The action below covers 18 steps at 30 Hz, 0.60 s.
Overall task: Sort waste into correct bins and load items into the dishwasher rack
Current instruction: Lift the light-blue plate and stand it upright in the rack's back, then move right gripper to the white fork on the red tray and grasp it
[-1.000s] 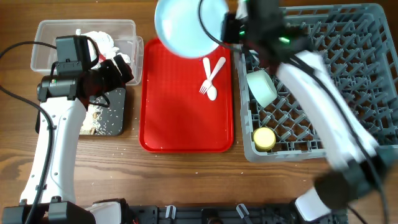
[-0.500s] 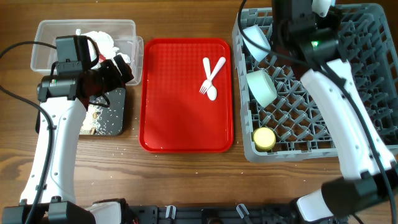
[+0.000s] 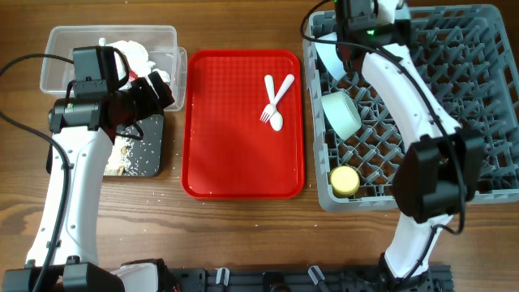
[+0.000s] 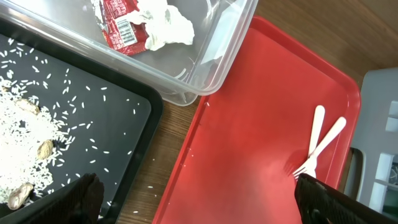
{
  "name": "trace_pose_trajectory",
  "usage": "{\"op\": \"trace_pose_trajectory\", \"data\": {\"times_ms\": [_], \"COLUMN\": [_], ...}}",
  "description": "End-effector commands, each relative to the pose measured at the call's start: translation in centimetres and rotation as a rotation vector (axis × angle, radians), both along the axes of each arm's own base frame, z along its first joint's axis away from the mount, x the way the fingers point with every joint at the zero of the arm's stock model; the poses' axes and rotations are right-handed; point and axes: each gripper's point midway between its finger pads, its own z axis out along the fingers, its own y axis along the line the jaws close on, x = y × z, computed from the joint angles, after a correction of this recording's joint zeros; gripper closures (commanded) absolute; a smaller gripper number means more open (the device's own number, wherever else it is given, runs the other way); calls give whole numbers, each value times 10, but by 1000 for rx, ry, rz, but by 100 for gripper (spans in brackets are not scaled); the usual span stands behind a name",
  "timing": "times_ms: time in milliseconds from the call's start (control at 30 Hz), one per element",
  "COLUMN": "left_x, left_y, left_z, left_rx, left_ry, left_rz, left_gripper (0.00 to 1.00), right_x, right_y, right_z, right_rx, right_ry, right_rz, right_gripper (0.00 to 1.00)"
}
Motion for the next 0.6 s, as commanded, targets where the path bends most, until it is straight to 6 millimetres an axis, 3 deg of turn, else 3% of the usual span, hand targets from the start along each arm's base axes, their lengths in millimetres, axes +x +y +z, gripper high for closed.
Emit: {"op": "trace_pose_trajectory", "data": {"times_ms": [0,33,133,233,267,367,467,533,567], "left_x": [3,3,3,3,3,3,3,3,3], "left_y": [1,1,1,1,1,1,1,1,1], "left_z": [4,4,4,4,4,4,4,4,4], "left_rx": [1,1,1,1,1,1,1,1,1], "left_ry": [-13,-13,-13,-13,-13,-13,-13,-13,-13], "left_rz": [-4,-4,-4,-4,-4,-4,-4,-4,-4], "left_gripper": [0,0,0,0,0,0,0,0,0], "right_x": [13,14,20,21,20,14,-2,-26,-34], "right_y": [23,27,37,41,44,69,116,157,169], "right_z": [-40,-44,-46,-27,-18,25,74,115,126], "right_rx": [114,141,202,230,248,393,638,836,904], "right_ry": [120,125,110,76,62,0,-83,-125,-138], "right_rz": [141,159,200,222,236,362,582,781,823], "right_gripper": [47,35,14,0,0,0,0,0,0]}}
